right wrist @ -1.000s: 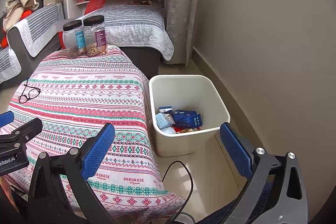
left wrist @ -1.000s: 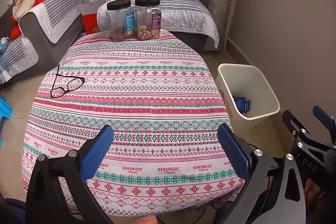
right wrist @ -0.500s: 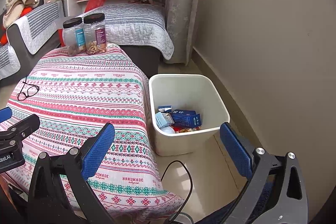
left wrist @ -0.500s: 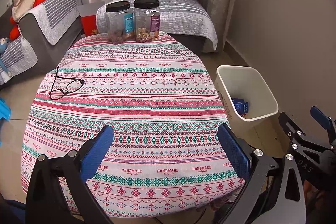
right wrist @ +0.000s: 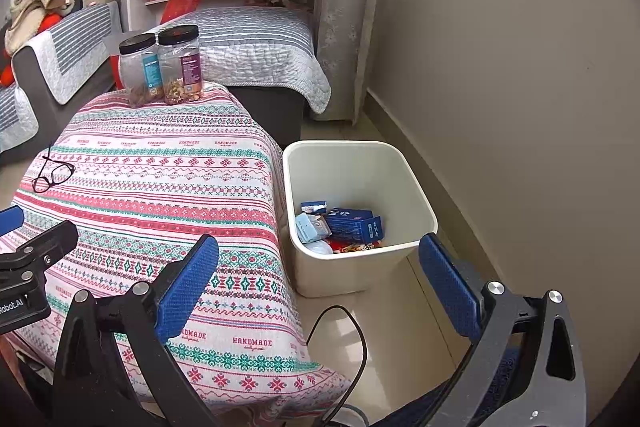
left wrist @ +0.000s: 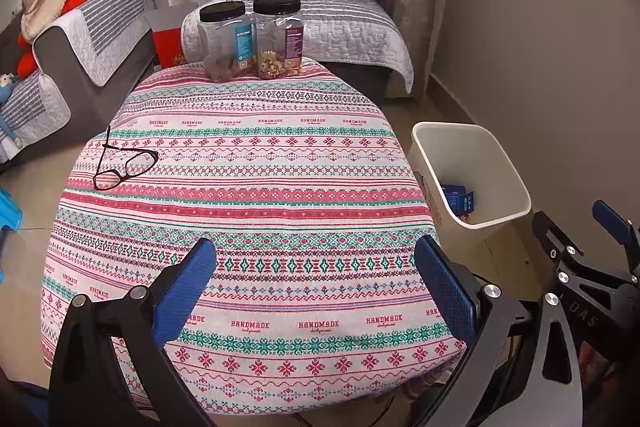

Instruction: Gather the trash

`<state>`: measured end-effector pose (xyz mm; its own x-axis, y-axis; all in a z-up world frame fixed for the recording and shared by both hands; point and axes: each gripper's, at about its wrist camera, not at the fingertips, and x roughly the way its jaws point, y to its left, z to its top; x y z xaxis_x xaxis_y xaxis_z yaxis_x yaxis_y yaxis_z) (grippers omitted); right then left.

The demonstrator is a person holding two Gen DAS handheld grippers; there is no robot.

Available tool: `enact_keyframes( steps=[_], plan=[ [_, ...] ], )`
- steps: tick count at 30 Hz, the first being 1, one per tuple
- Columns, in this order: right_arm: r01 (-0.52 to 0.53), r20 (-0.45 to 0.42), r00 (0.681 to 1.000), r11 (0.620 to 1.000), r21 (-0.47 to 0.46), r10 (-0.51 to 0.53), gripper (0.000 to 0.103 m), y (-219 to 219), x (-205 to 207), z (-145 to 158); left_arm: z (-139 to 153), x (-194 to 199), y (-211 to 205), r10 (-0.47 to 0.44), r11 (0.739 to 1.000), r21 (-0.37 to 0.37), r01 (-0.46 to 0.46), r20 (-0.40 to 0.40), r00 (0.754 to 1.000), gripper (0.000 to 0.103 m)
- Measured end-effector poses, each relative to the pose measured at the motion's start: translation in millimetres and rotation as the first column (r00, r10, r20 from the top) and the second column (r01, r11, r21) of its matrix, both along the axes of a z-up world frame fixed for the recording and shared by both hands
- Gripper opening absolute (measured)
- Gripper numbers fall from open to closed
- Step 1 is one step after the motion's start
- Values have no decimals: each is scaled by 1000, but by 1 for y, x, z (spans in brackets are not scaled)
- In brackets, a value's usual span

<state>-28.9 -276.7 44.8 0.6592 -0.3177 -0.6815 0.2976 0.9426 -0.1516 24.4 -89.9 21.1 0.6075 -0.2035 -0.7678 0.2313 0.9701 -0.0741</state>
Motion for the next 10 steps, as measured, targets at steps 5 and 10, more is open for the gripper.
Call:
enact_keyframes(
  steps=[5, 10],
  plan=[
    [-1, 0, 1000, 1000, 1, 1, 96, -1, 0, 0, 0, 0, 0, -1, 1000, 1, 1, 1, 1000, 96],
    [-1, -1, 1000, 1000, -1, 1, 96, -1, 1, 0, 0, 0, 0, 2, 1000, -1, -2, -2, 1000, 96]
  ],
)
